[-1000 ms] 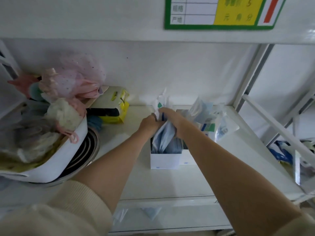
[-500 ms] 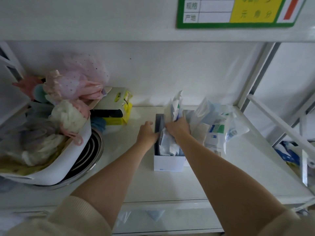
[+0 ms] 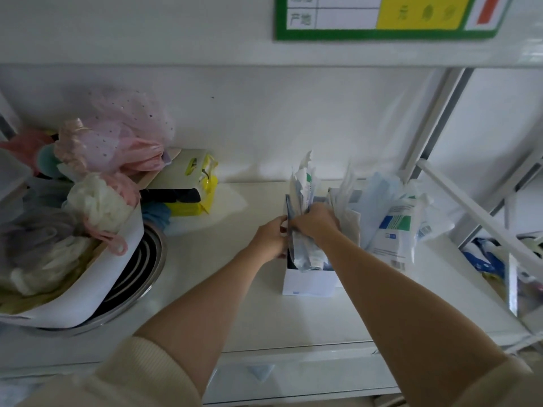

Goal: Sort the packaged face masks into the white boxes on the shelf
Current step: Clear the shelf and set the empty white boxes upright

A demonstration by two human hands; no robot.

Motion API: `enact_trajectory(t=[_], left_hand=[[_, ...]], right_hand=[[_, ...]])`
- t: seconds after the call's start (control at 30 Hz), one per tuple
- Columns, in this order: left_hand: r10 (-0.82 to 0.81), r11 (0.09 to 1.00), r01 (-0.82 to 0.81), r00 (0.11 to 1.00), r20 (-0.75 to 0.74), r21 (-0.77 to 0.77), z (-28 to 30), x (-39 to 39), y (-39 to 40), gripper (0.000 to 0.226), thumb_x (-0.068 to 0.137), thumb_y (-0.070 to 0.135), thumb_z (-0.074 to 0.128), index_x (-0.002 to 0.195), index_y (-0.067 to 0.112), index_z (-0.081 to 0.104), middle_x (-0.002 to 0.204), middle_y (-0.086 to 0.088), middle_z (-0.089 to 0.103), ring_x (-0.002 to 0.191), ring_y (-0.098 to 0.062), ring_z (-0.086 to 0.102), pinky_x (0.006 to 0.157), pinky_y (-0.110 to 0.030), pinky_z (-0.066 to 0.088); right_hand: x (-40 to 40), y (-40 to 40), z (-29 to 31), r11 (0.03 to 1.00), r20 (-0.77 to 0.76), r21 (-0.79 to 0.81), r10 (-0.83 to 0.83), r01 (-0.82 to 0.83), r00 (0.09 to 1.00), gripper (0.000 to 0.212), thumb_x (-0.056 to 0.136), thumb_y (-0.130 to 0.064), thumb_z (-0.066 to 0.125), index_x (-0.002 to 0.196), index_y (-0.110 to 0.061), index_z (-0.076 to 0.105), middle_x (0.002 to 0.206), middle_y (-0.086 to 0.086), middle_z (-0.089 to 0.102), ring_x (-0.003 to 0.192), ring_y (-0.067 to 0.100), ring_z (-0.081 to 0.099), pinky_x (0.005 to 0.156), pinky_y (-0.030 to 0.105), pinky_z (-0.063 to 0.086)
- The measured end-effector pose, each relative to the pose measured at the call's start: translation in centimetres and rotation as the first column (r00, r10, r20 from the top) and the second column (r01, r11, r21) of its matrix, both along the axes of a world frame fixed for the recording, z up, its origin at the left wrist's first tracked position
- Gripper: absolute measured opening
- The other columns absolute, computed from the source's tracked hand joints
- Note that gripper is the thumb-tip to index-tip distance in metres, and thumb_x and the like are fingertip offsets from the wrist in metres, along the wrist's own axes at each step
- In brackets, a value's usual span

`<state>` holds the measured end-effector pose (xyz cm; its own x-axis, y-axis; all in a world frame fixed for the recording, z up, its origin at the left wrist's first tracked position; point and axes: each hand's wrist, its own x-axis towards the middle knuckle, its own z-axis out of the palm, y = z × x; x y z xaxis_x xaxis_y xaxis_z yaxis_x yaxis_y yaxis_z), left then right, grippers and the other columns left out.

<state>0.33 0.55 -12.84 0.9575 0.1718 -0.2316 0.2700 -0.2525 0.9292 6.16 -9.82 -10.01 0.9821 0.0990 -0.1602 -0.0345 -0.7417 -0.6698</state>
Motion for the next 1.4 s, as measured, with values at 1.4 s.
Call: enact_trajectory(t=[1.4], left_hand=[[0.525, 0.842, -0.538, 0.833, -0.175, -0.035, 0.0, -6.3, 14.2, 0.020, 0.081, 0.026, 0.065, 0.090, 0.012, 0.054, 0.085, -0.009, 0.056, 0.070, -0.020, 0.056, 0.056, -0.025, 0.041]], right_hand=[[-4.5, 8.1, 2.3, 0.922, -0.339, 0.252, 0.367, -0.292, 0.866, 0.029, 0.091, -0.006, 0.056, 0.064, -0.017, 0.053, 0.043, -0.009, 0.053, 0.049, 0.006, 0.049, 0.043, 0.013, 0.038]])
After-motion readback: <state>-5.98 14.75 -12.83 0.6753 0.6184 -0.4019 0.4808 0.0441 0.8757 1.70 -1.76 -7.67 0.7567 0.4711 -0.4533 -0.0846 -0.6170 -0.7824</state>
